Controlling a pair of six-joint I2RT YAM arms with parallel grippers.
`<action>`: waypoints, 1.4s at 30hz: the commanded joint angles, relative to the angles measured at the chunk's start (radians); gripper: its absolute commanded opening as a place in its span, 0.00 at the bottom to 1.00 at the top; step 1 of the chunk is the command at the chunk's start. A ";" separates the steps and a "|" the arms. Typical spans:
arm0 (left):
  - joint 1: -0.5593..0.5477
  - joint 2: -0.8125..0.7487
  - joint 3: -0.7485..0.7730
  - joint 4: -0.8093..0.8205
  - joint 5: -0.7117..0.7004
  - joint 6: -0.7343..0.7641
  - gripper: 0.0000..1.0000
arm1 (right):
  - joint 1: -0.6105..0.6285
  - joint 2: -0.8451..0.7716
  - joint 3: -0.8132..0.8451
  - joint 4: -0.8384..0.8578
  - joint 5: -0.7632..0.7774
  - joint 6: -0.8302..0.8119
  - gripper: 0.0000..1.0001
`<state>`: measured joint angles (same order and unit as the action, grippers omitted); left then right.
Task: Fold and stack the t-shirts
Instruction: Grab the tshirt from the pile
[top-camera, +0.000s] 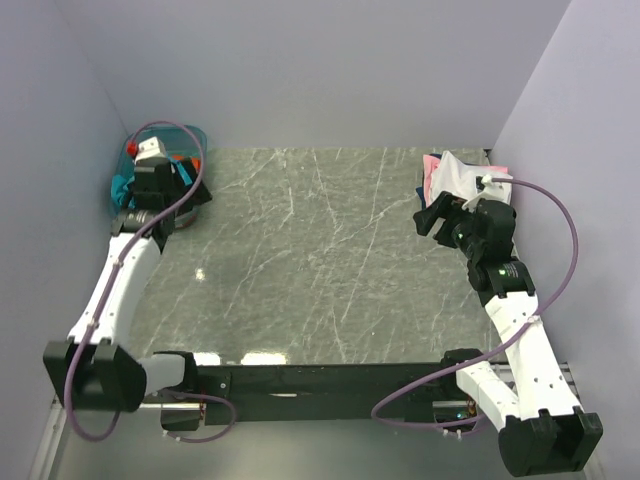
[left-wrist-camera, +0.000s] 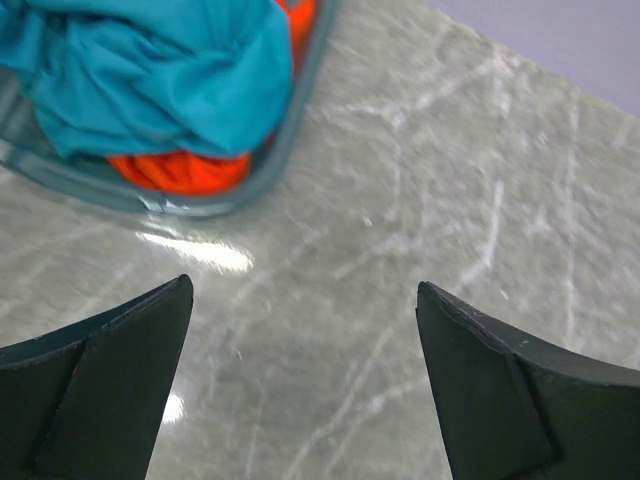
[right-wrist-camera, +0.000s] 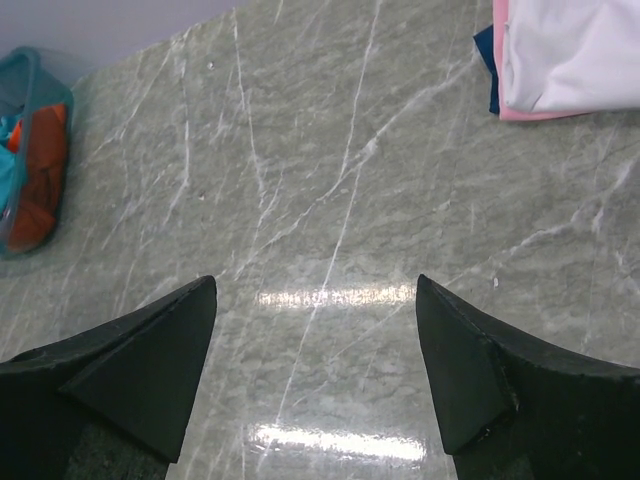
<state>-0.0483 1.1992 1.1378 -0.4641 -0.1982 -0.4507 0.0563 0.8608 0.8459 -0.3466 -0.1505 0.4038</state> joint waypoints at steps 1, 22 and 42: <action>0.045 0.078 0.092 0.048 -0.072 0.046 0.99 | -0.004 -0.022 -0.005 0.043 0.023 -0.006 0.87; 0.234 0.709 0.444 0.108 0.023 -0.084 0.94 | -0.006 -0.062 -0.027 0.097 0.147 -0.082 0.90; 0.260 0.640 0.445 0.057 -0.083 -0.161 0.00 | -0.006 0.053 0.027 0.118 0.131 -0.066 0.90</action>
<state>0.2039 1.9526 1.5536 -0.4061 -0.2321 -0.6216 0.0559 0.9070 0.8268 -0.2771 -0.0029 0.3256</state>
